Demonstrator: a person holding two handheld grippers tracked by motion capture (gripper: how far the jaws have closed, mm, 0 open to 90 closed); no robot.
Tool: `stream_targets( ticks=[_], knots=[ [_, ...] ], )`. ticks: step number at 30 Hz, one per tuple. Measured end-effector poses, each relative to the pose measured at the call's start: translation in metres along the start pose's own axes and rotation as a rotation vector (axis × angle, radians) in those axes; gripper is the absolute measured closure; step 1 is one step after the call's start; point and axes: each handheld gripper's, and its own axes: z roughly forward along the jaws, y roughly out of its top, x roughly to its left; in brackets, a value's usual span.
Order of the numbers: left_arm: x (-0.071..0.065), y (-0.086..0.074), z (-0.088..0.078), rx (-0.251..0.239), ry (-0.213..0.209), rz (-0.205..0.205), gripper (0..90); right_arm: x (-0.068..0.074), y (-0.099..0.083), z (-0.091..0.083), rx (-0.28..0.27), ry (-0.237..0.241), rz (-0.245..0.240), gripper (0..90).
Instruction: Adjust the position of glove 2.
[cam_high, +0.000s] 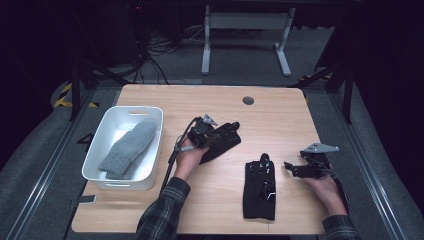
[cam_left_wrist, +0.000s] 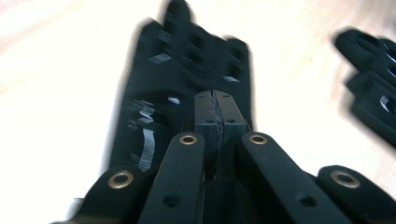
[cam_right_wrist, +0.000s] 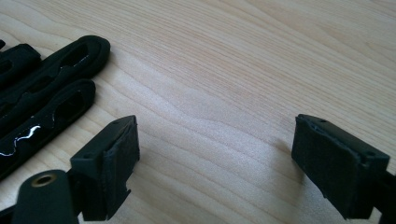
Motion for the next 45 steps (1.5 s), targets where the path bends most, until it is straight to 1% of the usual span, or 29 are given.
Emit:
stream_targets(
  ticks=[2, 3, 4, 5, 6, 7, 10, 13, 15, 18, 20, 24, 26, 27, 29, 32, 36, 37, 38, 39, 42, 45],
  knots=[
    [0.010, 0.004, -0.001, 0.005, 0.016, -0.009, 90.0, 0.000, 0.000, 0.000, 0.000, 0.000, 0.000, 15.7],
    [0.014, 0.005, 0.000, 0.002, 0.021, -0.022, 90.0, 0.000, 0.000, 0.000, 0.001, 0.000, 0.000, 15.7],
    [0.018, 0.006, 0.001, 0.011, 0.029, -0.024, 90.0, 0.000, 0.000, 0.000, 0.001, 0.000, 0.000, 15.7],
    [0.023, 0.007, 0.003, 0.014, 0.035, -0.037, 90.0, 0.000, 0.000, 0.000, 0.000, 0.000, 0.000, 15.6],
    [0.027, 0.006, 0.005, 0.022, 0.035, -0.048, 90.0, 0.000, 0.000, 0.000, 0.000, 0.000, 0.000, 15.6],
    [0.030, 0.005, 0.008, 0.031, 0.037, -0.051, 90.0, 0.000, 0.000, 0.000, 0.001, 0.000, 0.000, 15.7],
    [0.036, 0.001, 0.016, 0.066, 0.039, -0.067, 90.0, 0.000, 0.000, 0.000, 0.000, 0.000, 0.000, 15.6],
    [0.037, -0.004, 0.023, 0.091, 0.039, -0.072, 90.0, 0.000, 0.000, 0.000, 0.000, 0.001, 0.000, 15.7],
    [0.037, -0.007, 0.024, 0.082, 0.036, -0.078, 90.0, 0.000, 0.000, 0.000, 0.000, 0.001, -0.001, 15.7],
    [0.033, -0.008, 0.022, 0.099, 0.031, -0.066, 90.0, 0.000, 0.000, 0.000, 0.000, 0.001, -0.001, 15.7],
    [0.028, -0.009, 0.020, 0.111, 0.031, -0.058, 90.0, 0.000, 0.000, 0.000, -0.001, 0.000, -0.001, 15.6],
    [0.020, -0.013, 0.016, 0.128, 0.010, -0.036, 90.0, 0.000, 0.000, 0.000, -0.001, 0.000, -0.002, 15.7],
    [0.015, -0.015, 0.014, 0.137, 0.011, -0.023, 90.0, 0.000, 0.000, 0.000, -0.001, 0.000, -0.002, 15.7],
    [0.010, -0.018, 0.011, 0.149, -0.001, -0.009, 90.0, 0.000, 0.000, 0.000, -0.001, 0.000, -0.002, 15.7],
    [0.008, -0.020, 0.010, 0.152, -0.007, -0.007, 90.0, 0.000, 0.000, 0.000, -0.001, 0.000, -0.002, 15.7],
    [0.000, -0.026, 0.004, 0.163, -0.032, 0.001, 90.0, 0.000, 0.000, 0.000, 0.000, 0.000, -0.002, 15.7],
    [-0.011, -0.035, -0.002, 0.167, -0.068, 0.013, 90.0, 0.000, 0.000, 0.000, -0.001, 0.000, -0.002, 15.7],
    [-0.013, -0.037, -0.003, 0.162, -0.071, 0.014, 90.0, 0.000, 0.000, 0.000, 0.000, 0.000, -0.002, 15.7],
    [-0.017, -0.041, -0.006, 0.158, -0.089, 0.016, 90.0, 0.000, 0.000, 0.000, 0.000, 0.000, -0.002, 15.7],
    [-0.017, -0.041, -0.006, 0.158, -0.089, 0.016, 90.0, 0.000, 0.000, 0.000, 0.000, 0.000, -0.002, 15.7],
    [-0.023, -0.047, -0.011, 0.161, -0.104, 0.026, 90.0, 0.000, 0.000, 0.000, 0.000, -0.001, -0.002, 15.7],
    [-0.025, -0.050, -0.016, 0.138, -0.118, 0.026, 90.0, 0.000, 0.000, 0.000, 0.000, -0.001, -0.002, 15.7]
  ],
)
